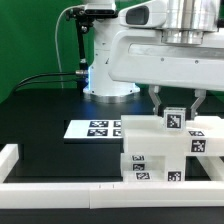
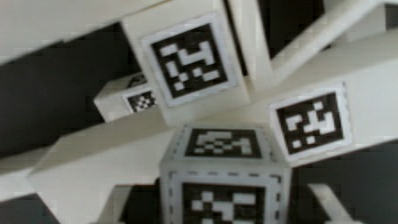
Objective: Assemble chair
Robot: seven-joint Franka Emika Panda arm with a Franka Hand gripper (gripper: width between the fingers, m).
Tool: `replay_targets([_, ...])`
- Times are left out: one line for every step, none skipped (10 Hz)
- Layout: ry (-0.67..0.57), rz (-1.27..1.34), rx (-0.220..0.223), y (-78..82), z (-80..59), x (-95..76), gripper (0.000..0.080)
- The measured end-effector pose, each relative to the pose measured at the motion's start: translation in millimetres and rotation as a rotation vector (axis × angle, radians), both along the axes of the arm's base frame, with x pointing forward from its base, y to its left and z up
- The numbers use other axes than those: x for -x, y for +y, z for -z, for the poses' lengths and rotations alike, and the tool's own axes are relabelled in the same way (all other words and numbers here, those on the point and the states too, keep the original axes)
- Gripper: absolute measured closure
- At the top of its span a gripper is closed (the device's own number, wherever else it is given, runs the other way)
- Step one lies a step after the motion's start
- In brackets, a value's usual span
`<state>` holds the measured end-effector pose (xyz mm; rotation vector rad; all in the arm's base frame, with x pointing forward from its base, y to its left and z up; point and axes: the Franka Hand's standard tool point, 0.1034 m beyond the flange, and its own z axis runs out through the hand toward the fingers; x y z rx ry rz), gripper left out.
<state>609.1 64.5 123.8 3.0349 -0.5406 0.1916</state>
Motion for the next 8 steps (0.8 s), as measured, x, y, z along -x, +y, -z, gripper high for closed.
replay_targets([-0.003, 0.042, -0.005, -0.2, 0.1, 0.0, 0.0518])
replay_targets([-0.023, 0.24, -0.038, 0.2, 0.2, -2.3, 0.0518])
replay_targets([-0.045, 0.447, -0.07, 2.0, 0.3, -2.4, 0.0518])
replay_targets([-0.065, 0.683, -0.108, 9.2, -0.3, -1.8, 0.0518])
replay_targets([-0.069, 0.916, -0.165, 17.9, -0.6, -0.9, 0.0517])
replay_targets([-0.065, 0.882, -0.157, 15.3, -0.7, -0.4, 0.0517])
replay_targets([-0.065, 0.973, -0.171, 16.0, -0.5, 0.0, 0.0517])
replay_targets([-0.064, 1.053, -0.184, 17.8, -0.4, 0.6, 0.0517])
